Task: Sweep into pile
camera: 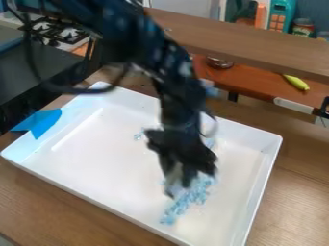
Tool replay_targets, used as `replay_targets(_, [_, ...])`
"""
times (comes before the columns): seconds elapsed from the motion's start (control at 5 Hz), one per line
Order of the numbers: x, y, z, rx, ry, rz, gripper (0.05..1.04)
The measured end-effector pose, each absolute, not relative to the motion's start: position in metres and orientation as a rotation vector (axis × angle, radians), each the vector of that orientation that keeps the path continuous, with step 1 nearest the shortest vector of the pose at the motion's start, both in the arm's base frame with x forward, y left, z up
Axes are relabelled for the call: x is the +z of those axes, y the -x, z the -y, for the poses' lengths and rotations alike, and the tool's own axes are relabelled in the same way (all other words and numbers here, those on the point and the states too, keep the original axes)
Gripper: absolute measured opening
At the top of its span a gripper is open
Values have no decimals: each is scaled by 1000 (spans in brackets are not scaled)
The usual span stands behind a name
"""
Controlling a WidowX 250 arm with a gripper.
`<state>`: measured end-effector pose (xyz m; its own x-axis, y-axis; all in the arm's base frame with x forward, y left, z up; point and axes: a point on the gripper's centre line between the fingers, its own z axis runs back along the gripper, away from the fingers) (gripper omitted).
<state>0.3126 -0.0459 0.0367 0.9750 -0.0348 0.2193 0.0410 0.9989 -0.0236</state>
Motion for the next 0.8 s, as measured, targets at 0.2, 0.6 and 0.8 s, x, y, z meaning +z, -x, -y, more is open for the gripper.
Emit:
replay_targets(0.2, [40, -323, 1, -36, -98, 272, 383])
replay_targets(0.6, [39, -336, -95, -90, -76, 224, 383])
replay_targets(0.8, [28, -346, -128, -113, -83, 191, 383])
